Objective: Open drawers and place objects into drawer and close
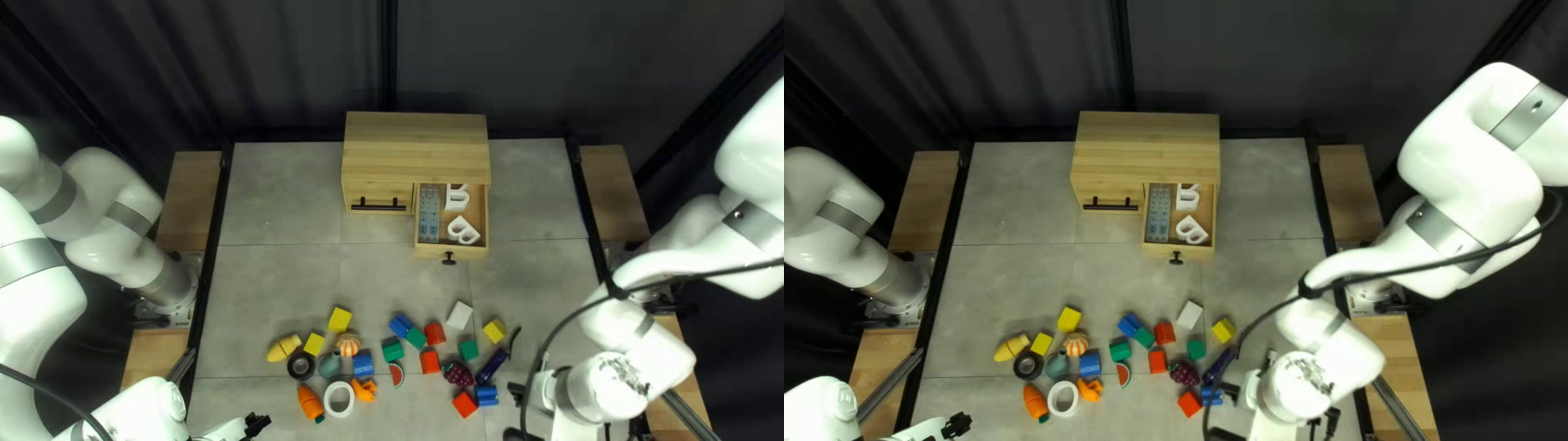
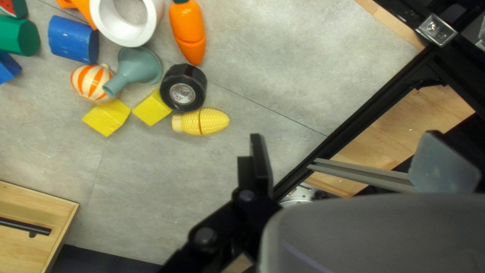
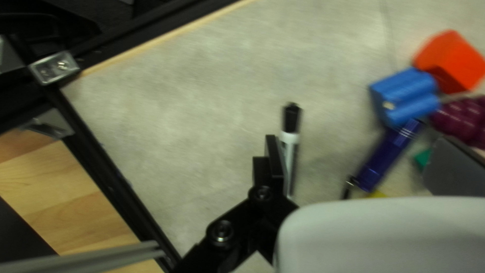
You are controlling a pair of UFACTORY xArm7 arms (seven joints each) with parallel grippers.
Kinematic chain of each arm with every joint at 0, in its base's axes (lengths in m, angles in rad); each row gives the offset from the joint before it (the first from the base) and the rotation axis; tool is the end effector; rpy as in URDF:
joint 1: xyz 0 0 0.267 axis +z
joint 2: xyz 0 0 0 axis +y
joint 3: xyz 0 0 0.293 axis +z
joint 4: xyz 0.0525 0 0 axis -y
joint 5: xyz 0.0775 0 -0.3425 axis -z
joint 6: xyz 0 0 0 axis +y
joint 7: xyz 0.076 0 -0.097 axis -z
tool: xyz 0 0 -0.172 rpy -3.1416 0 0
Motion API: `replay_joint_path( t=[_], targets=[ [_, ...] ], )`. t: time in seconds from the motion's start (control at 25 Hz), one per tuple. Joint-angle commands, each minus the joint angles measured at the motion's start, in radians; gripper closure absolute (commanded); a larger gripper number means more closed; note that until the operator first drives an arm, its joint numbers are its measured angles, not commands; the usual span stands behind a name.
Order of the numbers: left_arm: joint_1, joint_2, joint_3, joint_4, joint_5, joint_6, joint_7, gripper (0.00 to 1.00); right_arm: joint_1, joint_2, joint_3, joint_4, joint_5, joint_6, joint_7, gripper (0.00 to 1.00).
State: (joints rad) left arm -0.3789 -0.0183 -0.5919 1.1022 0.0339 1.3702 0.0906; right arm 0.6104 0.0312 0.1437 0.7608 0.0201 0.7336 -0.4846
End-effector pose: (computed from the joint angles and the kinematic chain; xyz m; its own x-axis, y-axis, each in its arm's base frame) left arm 0.2313 -0.3219 0.2012 0.4657 -0.8480 -0.2529 -0.8786 -0.4772 -0.0179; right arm 0.3059 0.2918 0.0854 0.3402 0.9403 0.0049 0.9402 -0.3401 -0.0176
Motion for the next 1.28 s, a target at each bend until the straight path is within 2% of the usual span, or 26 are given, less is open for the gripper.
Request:
replay_joint_path(
  t=[0.04,0.32,0.8,0.88,0.96,1.0,1.04,1.08,1.12,1.28],
  targets=[
    [0.000,0.000,0.000,0.000,0.000,0.000,0.000,0.00,-0.007,0.066,-0.008,-0.004,-0.015,-0.063,-0.016,0.00],
    [0.000,0.000,0.000,0.000,0.000,0.000,0.000,0.00,-0.017,0.061,-0.018,-0.095,-0.009,-0.157,-0.010,0.00],
    [0.000,0.000,0.000,0.000,0.000,0.000,0.000,0.00,-0.006,0.085,-0.019,-0.142,-0.016,-0.235,0.060,0.00],
    [0.000,0.000,0.000,0.000,0.000,0.000,0.000,0.00,-0.007,0.086,-0.020,-0.146,-0.015,-0.242,0.062,0.04],
    [0.000,0.000,0.000,0.000,0.000,0.000,0.000,0.00,-0.008,0.091,-0.023,-0.154,-0.019,-0.256,0.069,0.14],
    [0.000,0.000,0.000,0.000,0.000,0.000,0.000,0.00,-0.008,0.092,-0.024,-0.155,-0.020,-0.258,0.071,0.30],
    [0.000,0.000,0.000,0.000,0.000,0.000,0.000,0.00,-0.007,0.094,-0.026,-0.154,-0.026,-0.261,0.078,0.54],
    [0.000,0.000,0.000,0.000,0.000,0.000,0.000,0.00,-0.006,0.095,-0.027,-0.154,-0.029,-0.262,0.082,0.54],
    [0.000,0.000,0.000,0.000,0.000,0.000,0.000,0.00,-0.005,0.095,-0.027,-0.154,-0.031,-0.262,0.084,0.94],
    [0.000,0.000,0.000,0.000,0.000,0.000,0.000,0.00,-0.003,0.090,-0.027,-0.164,-0.037,-0.269,0.094,0.98]
  ],
)
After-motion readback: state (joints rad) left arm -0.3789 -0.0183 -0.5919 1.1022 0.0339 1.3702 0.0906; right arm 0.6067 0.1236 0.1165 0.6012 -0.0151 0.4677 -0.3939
